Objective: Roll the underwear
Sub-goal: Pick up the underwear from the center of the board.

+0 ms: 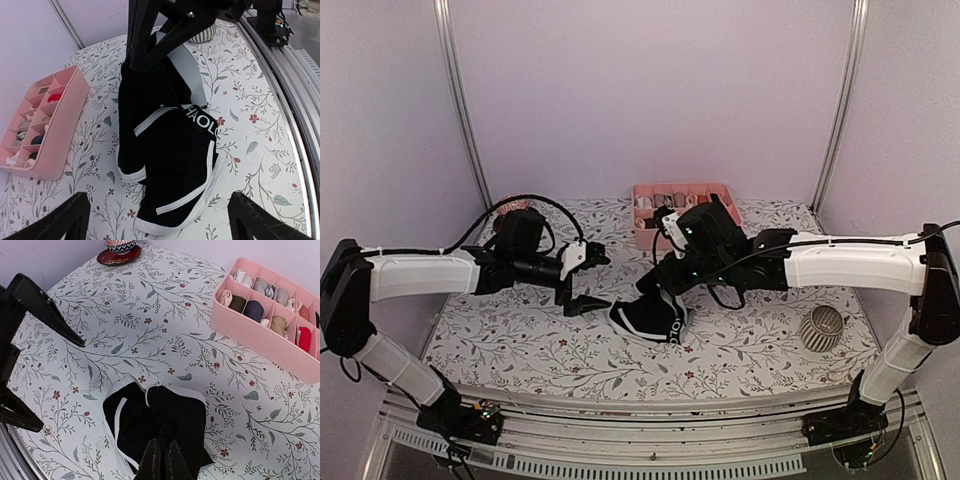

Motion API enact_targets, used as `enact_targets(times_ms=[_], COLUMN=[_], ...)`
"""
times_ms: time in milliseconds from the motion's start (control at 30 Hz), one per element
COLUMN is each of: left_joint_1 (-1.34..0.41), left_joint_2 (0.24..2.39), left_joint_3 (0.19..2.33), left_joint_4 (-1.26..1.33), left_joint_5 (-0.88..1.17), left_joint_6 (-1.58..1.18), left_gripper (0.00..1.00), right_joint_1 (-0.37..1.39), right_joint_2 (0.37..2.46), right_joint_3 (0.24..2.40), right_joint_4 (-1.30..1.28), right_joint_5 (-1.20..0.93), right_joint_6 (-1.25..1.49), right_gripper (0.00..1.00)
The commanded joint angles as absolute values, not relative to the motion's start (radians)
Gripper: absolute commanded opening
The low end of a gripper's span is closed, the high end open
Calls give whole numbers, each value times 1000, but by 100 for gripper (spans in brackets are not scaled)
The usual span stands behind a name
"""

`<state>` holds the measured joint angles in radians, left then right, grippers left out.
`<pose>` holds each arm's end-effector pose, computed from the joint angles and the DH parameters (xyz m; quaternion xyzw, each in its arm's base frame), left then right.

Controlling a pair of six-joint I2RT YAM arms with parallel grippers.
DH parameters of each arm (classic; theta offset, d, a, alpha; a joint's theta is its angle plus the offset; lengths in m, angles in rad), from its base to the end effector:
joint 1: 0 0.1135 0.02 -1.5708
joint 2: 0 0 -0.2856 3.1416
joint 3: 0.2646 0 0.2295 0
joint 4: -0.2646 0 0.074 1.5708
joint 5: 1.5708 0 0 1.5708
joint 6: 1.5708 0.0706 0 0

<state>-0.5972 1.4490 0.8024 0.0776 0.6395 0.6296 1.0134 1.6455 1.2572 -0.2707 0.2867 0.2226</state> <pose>0.2313 -0.2082 0.2410 0.6028 0.5940 -0.2683 0.4603 0.2185 0.3129 0.2832 -0.2842 0.8443 0.1479 0.4295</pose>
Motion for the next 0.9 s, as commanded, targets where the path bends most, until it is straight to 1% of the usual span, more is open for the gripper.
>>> enact_targets(times_ms=[0,133,267,367,567,733,800,867], left_joint_1=[-596,-620,-624,-624,-627,-635,-636,-638], left_joint_2=[1540,1648,1747,1786,1842,1911,1938,1954], left_joint_3=[888,949,1032,1084,1137,1187,1206,1221], left_joint_4=[-64,-86,-117,-138,-132,-167,-181,-183], left_joint_5=[708,643,637,646,627,624,635,644], left_joint_6=[723,723,707,706,722,774,794,797], left_gripper=[99,99,97,95,92,87,82,81], right_joint_1=[1015,1014,1015,1015,1015,1014,1014,1015], right_joint_2=[1568,1545,1534,1535,1537,1532,1526,1520], right_joint_3=[1190,1140,1116,1110,1089,1077,1073,1065], right_joint_4=[-186,-141,-120,-115,-100,-98,-95,-91], right_joint_5=[253,241,227,223,213,213,213,212], right_joint_6=[195,191,187,187,188,192,193,195], right_gripper=[1,1,1,2,1,1,2,2])
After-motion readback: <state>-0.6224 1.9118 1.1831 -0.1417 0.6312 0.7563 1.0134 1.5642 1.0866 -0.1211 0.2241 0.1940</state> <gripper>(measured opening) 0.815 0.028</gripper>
